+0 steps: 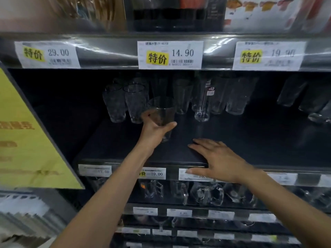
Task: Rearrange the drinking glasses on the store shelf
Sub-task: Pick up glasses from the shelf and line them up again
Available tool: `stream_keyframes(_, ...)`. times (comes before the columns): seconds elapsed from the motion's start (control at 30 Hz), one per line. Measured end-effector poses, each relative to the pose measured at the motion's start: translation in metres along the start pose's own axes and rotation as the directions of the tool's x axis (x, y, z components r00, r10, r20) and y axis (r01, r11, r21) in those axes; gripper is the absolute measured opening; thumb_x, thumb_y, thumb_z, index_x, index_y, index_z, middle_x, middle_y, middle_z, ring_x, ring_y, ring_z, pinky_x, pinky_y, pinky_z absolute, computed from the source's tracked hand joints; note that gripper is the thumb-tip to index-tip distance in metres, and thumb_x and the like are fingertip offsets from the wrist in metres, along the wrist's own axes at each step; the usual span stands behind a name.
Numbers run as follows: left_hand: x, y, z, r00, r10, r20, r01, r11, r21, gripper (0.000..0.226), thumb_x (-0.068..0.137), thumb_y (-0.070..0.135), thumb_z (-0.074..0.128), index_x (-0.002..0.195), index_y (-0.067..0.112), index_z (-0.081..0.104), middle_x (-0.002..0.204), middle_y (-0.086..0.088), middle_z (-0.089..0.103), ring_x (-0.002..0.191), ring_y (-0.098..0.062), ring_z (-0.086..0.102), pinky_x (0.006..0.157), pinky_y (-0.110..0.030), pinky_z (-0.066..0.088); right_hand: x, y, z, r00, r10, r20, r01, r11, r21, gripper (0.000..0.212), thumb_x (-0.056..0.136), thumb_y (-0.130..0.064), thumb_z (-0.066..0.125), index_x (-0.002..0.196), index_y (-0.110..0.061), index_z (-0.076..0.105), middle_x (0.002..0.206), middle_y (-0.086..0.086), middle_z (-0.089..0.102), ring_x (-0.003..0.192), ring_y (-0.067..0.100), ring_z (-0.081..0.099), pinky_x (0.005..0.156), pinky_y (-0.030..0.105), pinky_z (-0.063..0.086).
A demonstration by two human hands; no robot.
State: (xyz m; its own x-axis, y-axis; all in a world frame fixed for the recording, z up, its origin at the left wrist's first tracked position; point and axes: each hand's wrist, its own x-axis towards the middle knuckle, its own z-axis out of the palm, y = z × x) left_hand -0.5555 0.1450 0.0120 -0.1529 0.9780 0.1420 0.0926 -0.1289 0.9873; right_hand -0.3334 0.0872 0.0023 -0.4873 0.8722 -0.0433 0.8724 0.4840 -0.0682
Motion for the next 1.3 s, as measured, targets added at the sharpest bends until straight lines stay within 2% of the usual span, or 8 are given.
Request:
stream_keyframes(0.2, 0.016, -0.004, 0.007, 0.993, 0.073, -0.089, -0.067, 0.995, 0.069, 0.072, 0.073, 0.019, 0.087, 0.123, 0.019, 0.036, 0.125, -0.005, 0.060, 0.113, -0.015, 0.061, 0.098, -0.032, 0.051, 0.000, -0.003, -0.003, 1.000, -0.003, 0.008, 0.003, 1.000, 0.007, 0.093, 0.080, -0.085, 0.032, 0.157, -0.034, 0.016, 0.166, -0.007, 0.010, 0.151, 0.010, 0.007, 0.122, 0.035, 0.010)
stream_keyframes(0.33, 0.013, -0.013, -0.003, 0.980, 0.120, -0.156, -0.065, 0.946, 0.319, 0.078, 0.066, 0.051, 0.086, 0.125, 0.012, 0.053, 0.118, 0.001, 0.065, 0.107, -0.015, 0.064, 0.089, -0.031, 0.054, 0.000, -0.004, -0.003, 1.000, -0.004, 0.010, 0.004, 1.000, -0.002, 0.092, 0.081, -0.084, 0.032, 0.157, -0.034, 0.015, 0.166, -0.007, 0.010, 0.151, 0.011, 0.007, 0.121, 0.035, 0.009)
stream_keyframes(0.47, 0.007, -0.016, -0.007, 0.975, 0.086, -0.206, 0.026, 0.872, 0.489, 0.071, 0.070, 0.051, 0.084, 0.116, 0.007, 0.054, 0.113, -0.007, 0.065, 0.102, -0.024, 0.063, 0.077, -0.029, 0.049, -0.001, -0.005, -0.003, 1.000, -0.001, 0.011, 0.001, 1.000, -0.001, 0.092, 0.082, -0.083, 0.032, 0.157, -0.033, 0.014, 0.166, -0.006, 0.009, 0.151, 0.012, 0.006, 0.121, 0.035, 0.009)
stream_keyframes(0.6, 0.020, -0.011, 0.001, 0.982, 0.044, -0.186, 0.053, 0.874, 0.483, 0.066, 0.076, 0.050, 0.080, 0.115, 0.005, 0.053, 0.108, -0.003, 0.064, 0.095, -0.021, 0.064, 0.072, -0.028, 0.049, -0.001, -0.007, -0.002, 1.000, -0.002, -0.002, 0.002, 1.000, -0.010, 0.092, 0.082, -0.084, 0.032, 0.157, -0.032, 0.015, 0.166, -0.006, 0.011, 0.151, 0.012, 0.007, 0.121, 0.035, 0.010)
stream_keyframes(0.73, 0.044, -0.020, 0.013, 0.982, -0.020, -0.188, 0.095, 0.912, 0.399, 0.067, 0.082, 0.052, 0.074, 0.123, 0.003, 0.052, 0.115, -0.012, 0.067, 0.099, -0.030, 0.067, 0.079, -0.037, 0.059, -0.001, -0.007, -0.004, 1.000, -0.001, -0.006, 0.001, 1.000, 0.000, 0.091, 0.082, -0.083, 0.033, 0.156, -0.033, 0.016, 0.165, -0.007, 0.011, 0.151, 0.011, 0.008, 0.121, 0.034, 0.010)
stream_keyframes(0.87, 0.066, -0.026, 0.020, 0.974, -0.001, -0.227, 0.096, 0.908, 0.408, 0.061, 0.090, 0.049, 0.065, 0.127, 0.002, 0.052, 0.122, -0.015, 0.064, 0.107, -0.030, 0.064, 0.083, -0.033, 0.055, -0.001, -0.006, -0.003, 1.000, -0.003, -0.015, 0.003, 1.000, 0.007, 0.092, 0.081, -0.085, 0.033, 0.156, -0.034, 0.017, 0.165, -0.008, 0.013, 0.151, 0.011, 0.009, 0.120, 0.034, 0.010)
stream_keyframes(1.0, 0.087, -0.035, 0.023, 0.961, -0.024, -0.276, 0.158, 0.867, 0.472, 0.062, 0.094, 0.056, 0.054, 0.119, -0.001, 0.056, 0.110, -0.019, 0.069, 0.097, -0.034, 0.068, 0.072, -0.033, 0.055, 0.000, -0.004, -0.002, 1.000, -0.005, -0.026, 0.006, 1.000, 0.019, 0.093, 0.080, -0.087, 0.032, 0.156, -0.035, 0.018, 0.165, -0.008, 0.014, 0.151, 0.011, 0.010, 0.121, 0.035, 0.012)
stream_keyframes(1.3, 0.115, -0.051, 0.027, 0.959, -0.027, -0.280, 0.171, 0.847, 0.504, 0.069, 0.094, 0.062, 0.045, 0.105, -0.003, 0.065, 0.093, -0.021, 0.072, 0.084, -0.033, 0.071, 0.067, -0.034, 0.059, 0.003, -0.003, -0.001, 0.999, -0.017, -0.046, 0.017, 1.000, 0.008, 0.093, 0.079, -0.087, 0.033, 0.155, -0.035, 0.020, 0.164, -0.010, 0.016, 0.149, 0.009, 0.012, 0.119, 0.032, 0.012)
